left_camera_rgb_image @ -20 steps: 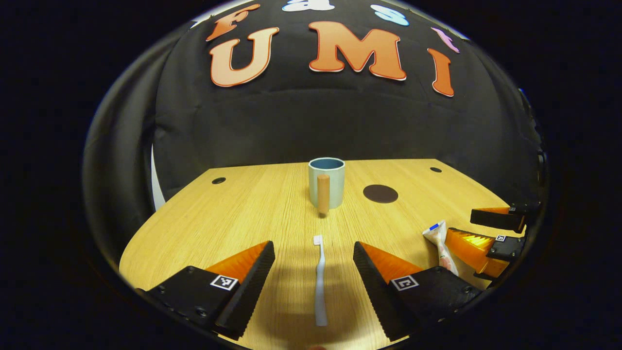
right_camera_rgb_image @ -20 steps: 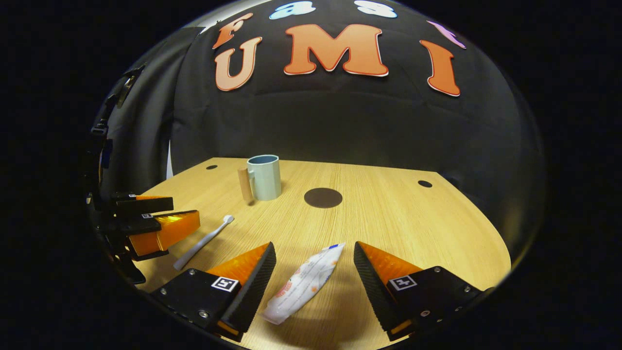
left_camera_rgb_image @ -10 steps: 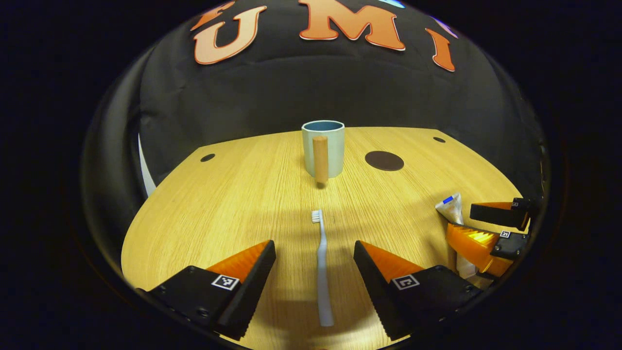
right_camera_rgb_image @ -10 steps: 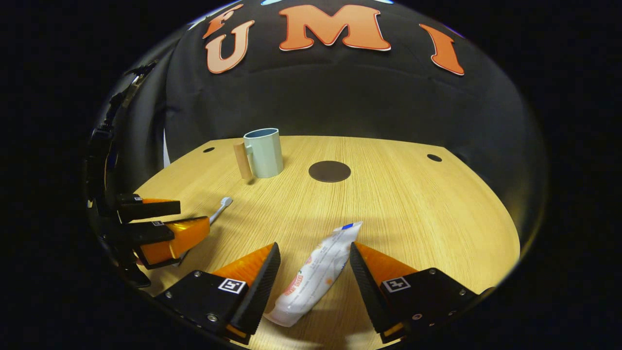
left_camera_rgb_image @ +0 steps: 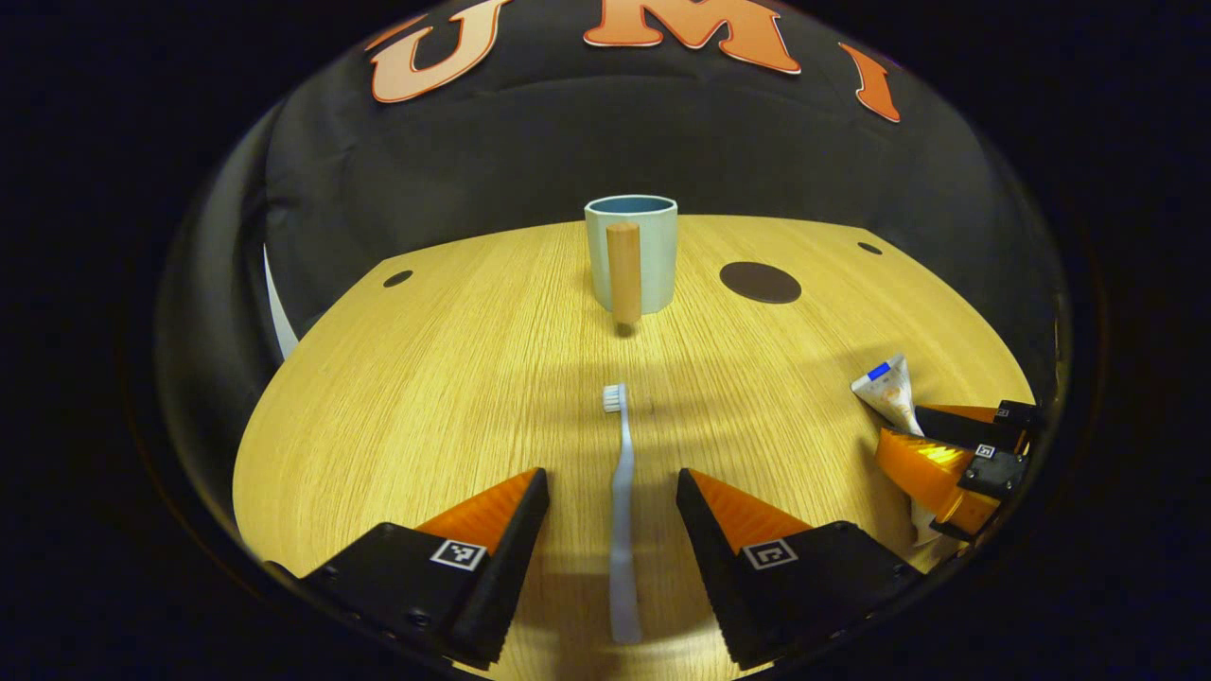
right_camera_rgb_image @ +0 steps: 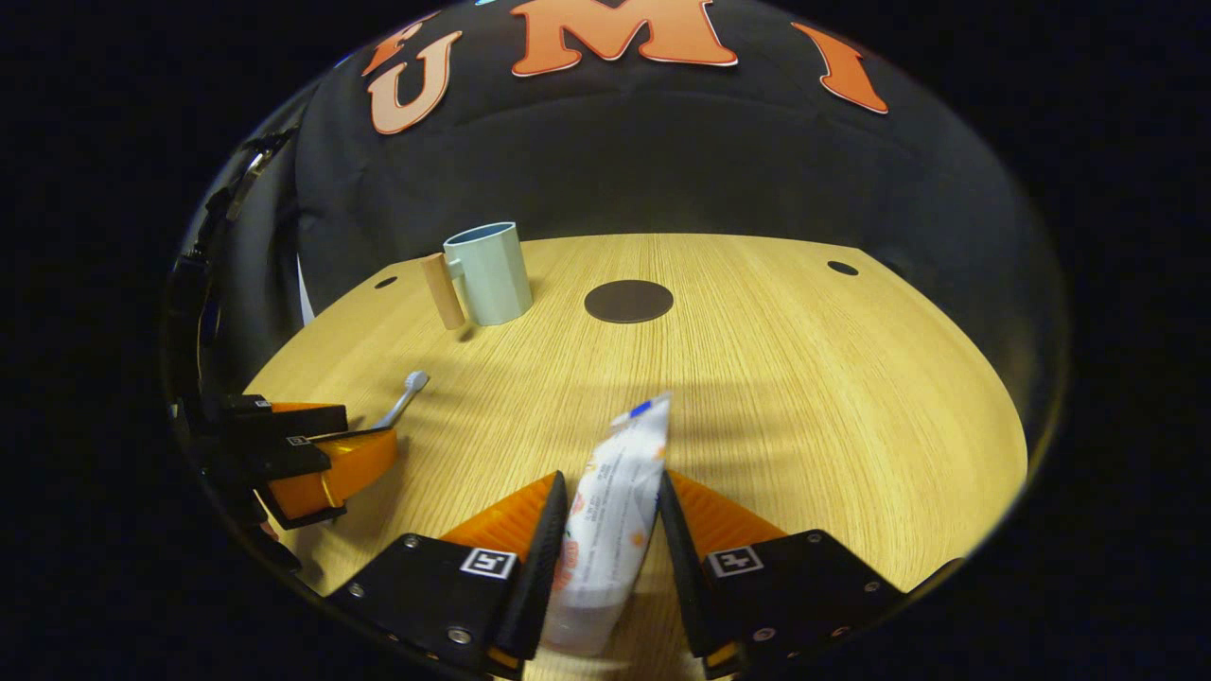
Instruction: Put the toothbrush and toothpaste on the desktop into the cup, then pick up the cup and place it on the coaster on the desktop.
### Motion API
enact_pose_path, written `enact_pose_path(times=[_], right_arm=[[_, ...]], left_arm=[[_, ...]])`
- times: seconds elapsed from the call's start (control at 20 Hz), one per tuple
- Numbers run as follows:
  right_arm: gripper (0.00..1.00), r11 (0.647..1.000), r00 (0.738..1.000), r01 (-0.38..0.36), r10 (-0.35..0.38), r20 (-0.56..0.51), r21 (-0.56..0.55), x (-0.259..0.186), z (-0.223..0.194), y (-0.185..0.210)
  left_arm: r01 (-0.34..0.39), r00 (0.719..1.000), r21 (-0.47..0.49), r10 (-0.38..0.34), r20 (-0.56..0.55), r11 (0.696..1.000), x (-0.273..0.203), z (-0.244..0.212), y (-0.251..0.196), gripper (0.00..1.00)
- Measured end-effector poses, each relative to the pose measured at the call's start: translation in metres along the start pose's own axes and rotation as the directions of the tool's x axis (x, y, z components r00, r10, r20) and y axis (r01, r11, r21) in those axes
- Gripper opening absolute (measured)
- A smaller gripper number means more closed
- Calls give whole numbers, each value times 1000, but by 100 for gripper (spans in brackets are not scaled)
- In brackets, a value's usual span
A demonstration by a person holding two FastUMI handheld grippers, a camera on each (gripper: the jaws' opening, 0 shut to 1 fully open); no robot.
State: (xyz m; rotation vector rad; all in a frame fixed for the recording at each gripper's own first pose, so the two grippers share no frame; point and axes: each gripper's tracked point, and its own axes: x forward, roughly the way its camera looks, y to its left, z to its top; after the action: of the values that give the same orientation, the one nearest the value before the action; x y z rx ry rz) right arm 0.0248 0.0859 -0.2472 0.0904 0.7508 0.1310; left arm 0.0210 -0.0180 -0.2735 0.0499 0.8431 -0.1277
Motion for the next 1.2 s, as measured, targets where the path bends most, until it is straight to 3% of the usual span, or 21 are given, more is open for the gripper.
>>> enact_pose_path(times=[0.05, 0.1, 0.15, 0.2, 0.3, 0.35, 0.6, 0.8, 1.2], right_arm=[[45, 1000, 1000, 9, -9, -1, 2, 1, 1, -3], [39, 1000, 1000, 19, -19, 0, 8, 1, 1, -10], [24, 1000, 1000, 11, -11, 1, 23, 1, 2, -10], [19, 999, 1000, -5, 6, -5, 35, 0, 2, -10], [16, 996, 998, -64, 65, -17, 57, 1, 2, -4], [13, 992, 994, -101, 103, -24, 72, 0, 1, -1], [12, 983, 989, -145, 147, -10, 114, 1, 5, 4], [6, 967, 977, -211, 209, 27, 142, -3, 15, 14], [6, 967, 972, -206, 183, 150, 152, -22, 50, 1]], left_arm=[[4, 1000, 7, -4, -12, 1000, 1, -1, -4, 75], [2, 1000, 13, -2, -17, 1000, 3, 0, -5, 68], [5, 1000, 14, -5, -24, 1000, 3, 1, -7, 55], [-8, 1000, 15, 8, -28, 1000, 7, 2, -6, 49], [-34, 999, 16, 34, -40, 999, 10, 4, -1, 19], [-27, 999, 13, 28, -34, 1000, 7, 6, -6, 10], [10, 1000, -23, -10, 7, 1000, 5, 6, -10, 6], [24, 999, -45, -23, 27, 999, 5, 8, -13, 3], [26, 988, -57, -17, 153, 998, -15, 31, -4, 0]])
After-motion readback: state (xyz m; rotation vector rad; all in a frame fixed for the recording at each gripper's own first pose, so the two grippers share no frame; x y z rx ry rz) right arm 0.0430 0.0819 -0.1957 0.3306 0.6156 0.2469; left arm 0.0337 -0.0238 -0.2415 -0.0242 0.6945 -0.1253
